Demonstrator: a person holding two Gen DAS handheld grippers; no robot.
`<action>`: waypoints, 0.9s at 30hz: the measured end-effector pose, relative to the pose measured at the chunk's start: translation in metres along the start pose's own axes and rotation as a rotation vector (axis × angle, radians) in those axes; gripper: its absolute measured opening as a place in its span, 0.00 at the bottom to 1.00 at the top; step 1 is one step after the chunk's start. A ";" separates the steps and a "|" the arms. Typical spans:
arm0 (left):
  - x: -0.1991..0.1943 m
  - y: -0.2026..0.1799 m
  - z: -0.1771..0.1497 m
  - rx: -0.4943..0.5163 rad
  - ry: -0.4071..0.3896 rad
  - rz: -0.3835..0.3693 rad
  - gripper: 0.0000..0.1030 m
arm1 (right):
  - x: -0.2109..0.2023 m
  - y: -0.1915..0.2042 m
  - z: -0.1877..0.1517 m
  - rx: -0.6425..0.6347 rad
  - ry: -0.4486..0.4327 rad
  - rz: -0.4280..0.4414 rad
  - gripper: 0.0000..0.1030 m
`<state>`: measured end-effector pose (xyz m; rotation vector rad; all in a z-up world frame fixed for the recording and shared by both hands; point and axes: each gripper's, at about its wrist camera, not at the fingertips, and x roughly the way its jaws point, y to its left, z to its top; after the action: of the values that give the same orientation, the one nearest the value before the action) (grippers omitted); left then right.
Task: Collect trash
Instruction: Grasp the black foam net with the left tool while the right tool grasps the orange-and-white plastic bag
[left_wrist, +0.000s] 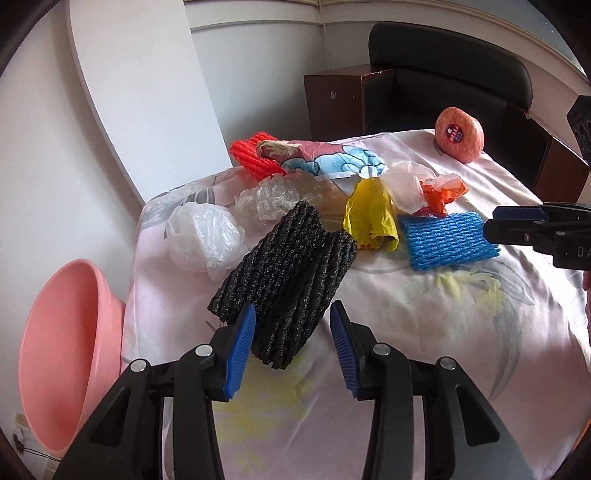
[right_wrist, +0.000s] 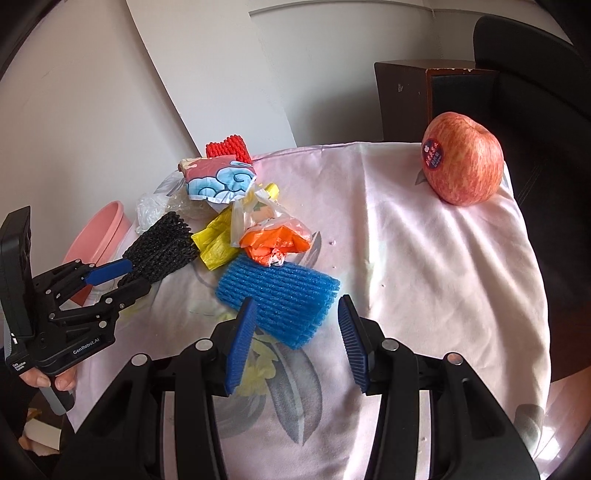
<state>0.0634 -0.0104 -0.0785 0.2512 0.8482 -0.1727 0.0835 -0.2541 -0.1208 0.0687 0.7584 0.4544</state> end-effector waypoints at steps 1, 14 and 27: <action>0.001 0.001 0.000 -0.003 0.004 0.001 0.33 | 0.003 0.000 0.003 -0.009 0.006 0.000 0.46; -0.031 0.010 -0.009 -0.111 -0.036 -0.060 0.09 | 0.032 -0.003 0.013 -0.045 0.055 0.011 0.46; -0.061 0.022 -0.024 -0.205 -0.077 -0.062 0.09 | 0.000 0.039 -0.025 -0.022 0.044 0.118 0.28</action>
<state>0.0122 0.0206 -0.0446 0.0259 0.7912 -0.1514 0.0519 -0.2216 -0.1307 0.0838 0.7948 0.5776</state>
